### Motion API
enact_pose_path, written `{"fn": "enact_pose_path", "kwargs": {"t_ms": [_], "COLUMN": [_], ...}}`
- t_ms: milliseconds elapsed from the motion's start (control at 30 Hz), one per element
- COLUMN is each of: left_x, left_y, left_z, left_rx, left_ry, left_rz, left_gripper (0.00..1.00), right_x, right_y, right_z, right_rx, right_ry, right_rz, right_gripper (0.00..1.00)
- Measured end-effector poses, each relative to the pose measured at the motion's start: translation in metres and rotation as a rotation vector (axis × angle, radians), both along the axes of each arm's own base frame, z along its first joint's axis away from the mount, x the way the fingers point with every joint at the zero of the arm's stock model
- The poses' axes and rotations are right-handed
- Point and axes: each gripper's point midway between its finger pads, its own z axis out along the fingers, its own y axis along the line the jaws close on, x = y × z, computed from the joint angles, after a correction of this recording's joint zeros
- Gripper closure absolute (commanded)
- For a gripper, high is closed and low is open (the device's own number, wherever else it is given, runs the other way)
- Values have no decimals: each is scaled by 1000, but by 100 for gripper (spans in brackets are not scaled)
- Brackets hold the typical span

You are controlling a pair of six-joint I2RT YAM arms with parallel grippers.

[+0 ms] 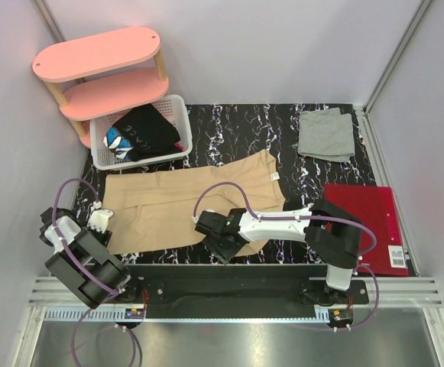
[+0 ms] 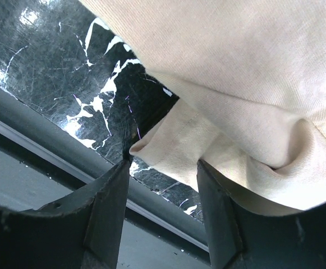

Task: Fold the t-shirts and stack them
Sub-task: Fold the tshirt

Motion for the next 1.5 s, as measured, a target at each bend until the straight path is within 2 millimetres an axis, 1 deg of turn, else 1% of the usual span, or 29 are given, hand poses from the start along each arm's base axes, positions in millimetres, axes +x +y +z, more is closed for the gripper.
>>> {"fn": "enact_pose_path", "kwargs": {"t_ms": [133,367,433,567,733,800,833,900,967,1033,1067,1167,1200,1267,1300,1367,1400,1433,1467,1500], "left_x": [0,8,10,9,10,10,10,11,15,18,20,24,26,29,30,32,33,34,34,35], "left_y": [1,7,10,14,16,15,16,16,17,17,16,11,10,6,4,2,1,0,-1,-1], "left_z": [1,12,10,0,0,0,0,0,1,1,1,1,1,1,1,1,1,1,1,1], "left_rx": [-3,14,8,-12,-13,-14,-14,-15,-15,-21,-25,-33,-35,-42,-45,-51,-55,-56,-57,-59], "left_ry": [-5,-36,-35,-14,-14,-15,-16,-19,-25,-27,-28,-32,-33,-35,-37,-39,-41,-41,-41,-42], "left_rz": [0,-9,-3,12,19,21,24,31,32,32,28,15,9,2,1,-1,0,1,-1,0], "left_gripper": [46,47,47,48,48,54,63,70,74,75,79,85,90,96,99,100,100,100,100,100], "right_x": [0,1,1,1,1,1,1,2,3,4,4,5,5,5,5,5,5,5,6,6], "right_y": [0,0,0,0,0,0,0,0,0,0,0,1,1,1,1,1,2,2,2,2], "right_z": [0,0,0,0,0,0,0,0,0,0,0,0,0,0,0,0,0,0,0,0], "right_rx": [0,0,1,2,3,3,2,3,3,2,2,2,3,4,4,6,6,7,8,9], "right_ry": [-1,-4,-4,-6,-7,-7,-8,-10,-16,-20,-23,-25,-26,-26,-27,-27,-27,-28,-28,-29], "right_rz": [-1,-4,-4,-5,-9,-10,-10,-10,-12,-13,-14,-15,-15,-17,-17,-18,-18,-18,-20,-28], "right_gripper": [43,44,45,45,46,47,48,48,49,49,50,50,51,53,58,66,72,90,96,100]}}
